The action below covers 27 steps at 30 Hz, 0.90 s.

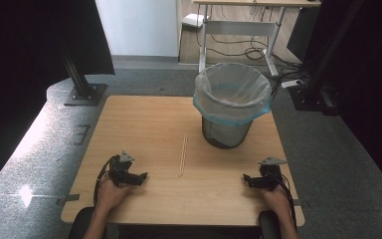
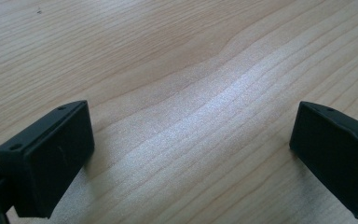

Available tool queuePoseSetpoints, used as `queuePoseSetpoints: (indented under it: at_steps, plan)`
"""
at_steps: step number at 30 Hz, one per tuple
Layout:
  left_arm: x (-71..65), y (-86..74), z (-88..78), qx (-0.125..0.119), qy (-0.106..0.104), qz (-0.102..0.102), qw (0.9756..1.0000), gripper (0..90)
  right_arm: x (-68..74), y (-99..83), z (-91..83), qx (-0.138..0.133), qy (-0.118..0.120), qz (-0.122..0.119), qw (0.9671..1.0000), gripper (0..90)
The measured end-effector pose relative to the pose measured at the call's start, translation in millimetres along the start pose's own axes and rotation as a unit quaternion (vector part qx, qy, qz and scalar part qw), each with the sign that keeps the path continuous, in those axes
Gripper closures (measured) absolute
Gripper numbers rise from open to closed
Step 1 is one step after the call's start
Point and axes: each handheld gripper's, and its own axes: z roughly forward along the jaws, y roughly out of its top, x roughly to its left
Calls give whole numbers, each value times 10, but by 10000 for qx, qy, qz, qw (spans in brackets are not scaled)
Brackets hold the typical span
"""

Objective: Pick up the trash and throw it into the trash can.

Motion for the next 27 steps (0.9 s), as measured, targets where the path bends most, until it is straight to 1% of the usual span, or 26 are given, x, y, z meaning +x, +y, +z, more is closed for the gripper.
queuePoseSetpoints:
  at_steps: [11,14,16,18,19,20,23,27]
  plan:
    - [-17,20,9,34,27,-30,10000,0,5,4,6,25,14,-17,10000,51]
    - [-39,44,16,75,8,-21,10000,0,6,4,7,31,21,-25,10000,47]
    - [-47,64,15,101,-8,-19,9999,21,6,4,7,33,25,-28,10000,45]
    - [-58,89,26,82,-61,-99,9999,31,7,5,8,35,29,-29,10000,44]
    - [-67,105,31,83,-103,-105,9999,33,7,5,8,36,28,-30,10000,44]
    - [-82,124,35,85,-146,-74,9998,37,7,5,8,36,29,-30,10000,44]
    - [-155,192,48,58,-153,67,9998,38,7,5,8,37,31,-30,10000,44]
    - [-247,270,76,-7,-259,122,9996,47,7,5,8,37,32,-32,10000,44]
